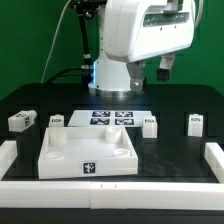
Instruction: Assemble one leg
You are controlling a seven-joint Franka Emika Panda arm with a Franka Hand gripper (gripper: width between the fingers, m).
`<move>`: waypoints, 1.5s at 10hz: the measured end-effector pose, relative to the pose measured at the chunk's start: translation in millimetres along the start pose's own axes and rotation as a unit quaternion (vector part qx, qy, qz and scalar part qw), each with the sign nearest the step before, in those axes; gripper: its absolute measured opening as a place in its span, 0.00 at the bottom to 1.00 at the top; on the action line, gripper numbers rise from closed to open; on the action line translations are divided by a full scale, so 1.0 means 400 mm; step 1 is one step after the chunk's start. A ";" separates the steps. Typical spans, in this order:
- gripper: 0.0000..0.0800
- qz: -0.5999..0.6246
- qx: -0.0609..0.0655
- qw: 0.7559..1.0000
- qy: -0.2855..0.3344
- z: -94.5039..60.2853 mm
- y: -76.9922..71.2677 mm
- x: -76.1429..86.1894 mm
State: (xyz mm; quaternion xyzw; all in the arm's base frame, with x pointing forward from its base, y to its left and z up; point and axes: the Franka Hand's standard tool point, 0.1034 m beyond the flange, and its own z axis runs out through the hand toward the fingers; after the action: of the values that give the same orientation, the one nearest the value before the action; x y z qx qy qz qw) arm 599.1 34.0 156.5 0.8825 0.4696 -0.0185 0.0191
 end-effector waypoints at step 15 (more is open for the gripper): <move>0.81 -0.164 0.005 0.986 0.005 0.105 -0.058 -0.158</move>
Offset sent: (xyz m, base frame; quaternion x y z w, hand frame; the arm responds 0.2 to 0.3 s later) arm 0.0000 0.0000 0.0000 0.0000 0.0000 0.0000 1.0000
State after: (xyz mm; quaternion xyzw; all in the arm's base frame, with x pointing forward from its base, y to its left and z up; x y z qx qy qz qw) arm 543.8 -7.5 117.3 0.7939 0.6077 -0.0196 0.0089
